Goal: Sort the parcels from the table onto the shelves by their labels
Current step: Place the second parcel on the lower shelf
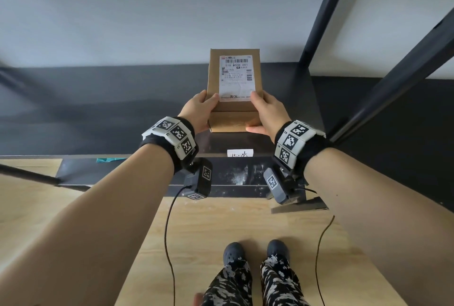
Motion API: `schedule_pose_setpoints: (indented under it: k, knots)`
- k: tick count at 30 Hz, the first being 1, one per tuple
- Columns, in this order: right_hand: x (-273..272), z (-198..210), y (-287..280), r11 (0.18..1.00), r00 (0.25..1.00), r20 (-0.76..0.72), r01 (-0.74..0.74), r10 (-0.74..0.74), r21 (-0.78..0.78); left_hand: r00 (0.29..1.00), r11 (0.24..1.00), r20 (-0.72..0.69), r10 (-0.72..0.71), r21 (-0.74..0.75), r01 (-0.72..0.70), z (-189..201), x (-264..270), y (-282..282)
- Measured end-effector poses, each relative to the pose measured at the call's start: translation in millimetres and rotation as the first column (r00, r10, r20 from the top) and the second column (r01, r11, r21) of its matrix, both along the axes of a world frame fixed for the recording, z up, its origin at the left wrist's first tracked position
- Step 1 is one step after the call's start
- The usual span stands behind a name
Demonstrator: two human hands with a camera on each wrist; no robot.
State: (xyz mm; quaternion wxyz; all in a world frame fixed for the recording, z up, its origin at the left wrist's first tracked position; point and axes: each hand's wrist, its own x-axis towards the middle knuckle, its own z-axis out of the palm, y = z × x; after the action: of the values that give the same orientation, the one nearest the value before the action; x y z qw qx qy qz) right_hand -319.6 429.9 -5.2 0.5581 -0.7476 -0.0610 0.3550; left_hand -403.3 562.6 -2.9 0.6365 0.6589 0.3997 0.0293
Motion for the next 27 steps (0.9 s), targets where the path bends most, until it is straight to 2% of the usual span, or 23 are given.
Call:
schedule_pose_setpoints:
  k: [5,13,20,27]
  knots:
    - [0.4,2.0,7.7,1.000,0.999,0.044,0.009,-0.009,-0.014,1.000,0.999,0.013,-0.020,0.034,0.019,-3.5,-0.6,5.7]
    - [0.8,6.0,10.1,0.999,0.999,0.033,-0.003,0.005,-0.040,0.999,0.996,0.008,-0.052,0.071,0.052,-4.1,3.9,11.0]
    - [2.3,3.8,9.6,0.998,0.997,0.050,0.053,-0.052,-0.023,0.998,0.988,0.001,-0.060,0.142,0.059,-5.3,1.9,12.8]
    - [4.5,2.0,10.9,0.996,0.995,0.046,0.093,-0.093,0.004,0.996,0.986,0.017,-0.085,0.147,0.082,-1.1,1.2,7.2]
